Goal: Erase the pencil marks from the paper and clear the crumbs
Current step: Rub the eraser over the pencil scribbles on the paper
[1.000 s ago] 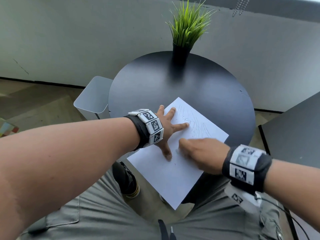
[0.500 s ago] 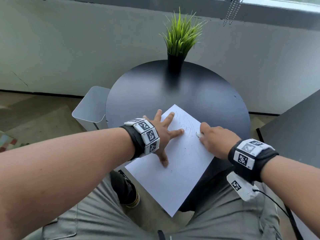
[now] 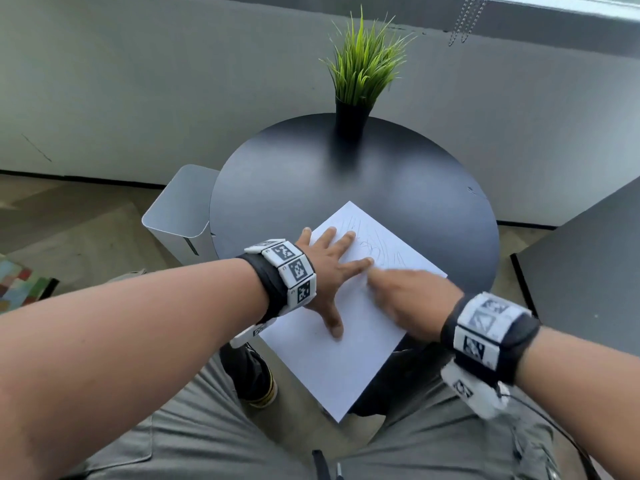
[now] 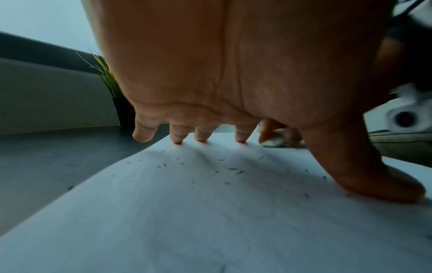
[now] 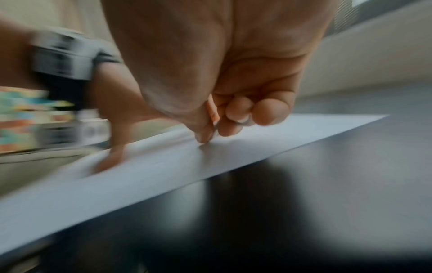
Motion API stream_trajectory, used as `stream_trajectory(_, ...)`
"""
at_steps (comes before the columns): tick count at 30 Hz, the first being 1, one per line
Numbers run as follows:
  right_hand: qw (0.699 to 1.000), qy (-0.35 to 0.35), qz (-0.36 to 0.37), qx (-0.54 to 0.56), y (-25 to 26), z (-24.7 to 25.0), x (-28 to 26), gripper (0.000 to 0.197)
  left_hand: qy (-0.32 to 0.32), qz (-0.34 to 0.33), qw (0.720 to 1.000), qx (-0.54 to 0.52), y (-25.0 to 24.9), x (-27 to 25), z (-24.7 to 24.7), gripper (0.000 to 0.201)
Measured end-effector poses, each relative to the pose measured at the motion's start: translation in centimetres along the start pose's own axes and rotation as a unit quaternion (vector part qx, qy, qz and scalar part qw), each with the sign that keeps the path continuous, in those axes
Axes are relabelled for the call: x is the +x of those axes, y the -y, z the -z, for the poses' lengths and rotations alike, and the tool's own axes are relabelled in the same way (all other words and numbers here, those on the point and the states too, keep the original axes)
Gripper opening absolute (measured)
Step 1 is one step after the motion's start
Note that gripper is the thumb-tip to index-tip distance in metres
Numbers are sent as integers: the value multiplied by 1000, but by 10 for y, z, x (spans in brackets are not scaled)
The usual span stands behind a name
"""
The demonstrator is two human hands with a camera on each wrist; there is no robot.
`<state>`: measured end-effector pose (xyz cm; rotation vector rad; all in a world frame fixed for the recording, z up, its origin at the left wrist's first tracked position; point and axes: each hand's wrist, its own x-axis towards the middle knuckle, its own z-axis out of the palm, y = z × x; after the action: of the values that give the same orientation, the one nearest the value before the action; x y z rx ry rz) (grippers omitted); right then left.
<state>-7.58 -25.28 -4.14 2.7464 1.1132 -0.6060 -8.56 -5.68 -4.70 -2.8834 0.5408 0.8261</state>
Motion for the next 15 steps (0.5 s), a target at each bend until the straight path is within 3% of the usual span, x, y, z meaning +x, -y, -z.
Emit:
stream_trajectory(2, 995, -36, -91, 25, -22, 10, 14, 10, 8, 7, 1000, -4, 1, 2, 4, 141)
stream_trajectory(3, 995, -33, -91, 23, -22, 10, 14, 10, 10, 9, 1000, -5, 2, 2, 5, 141)
stream_trajectory(7, 994, 43, 104, 7, 17, 2, -9, 26, 5, 6, 1000, -11, 3, 4, 2, 142)
stream_trajectory(9, 996, 34, 79, 6, 10, 3, -2, 21, 5, 5, 1000, -16, 4, 4, 1, 142)
stream_trajectory(12, 997, -41, -61, 22, -22, 12, 13, 13, 13, 11, 1000, -21, 5, 4, 1, 143)
stream_trajectory(13, 997, -48, -54, 19, -20, 11, 9, 11, 15, 12, 1000, -19, 5, 4, 2, 143)
stream_trajectory(15, 998, -31, 42, 18, 2, 6, -6, 19, 14, 10, 1000, -14, 4, 4, 2, 144)
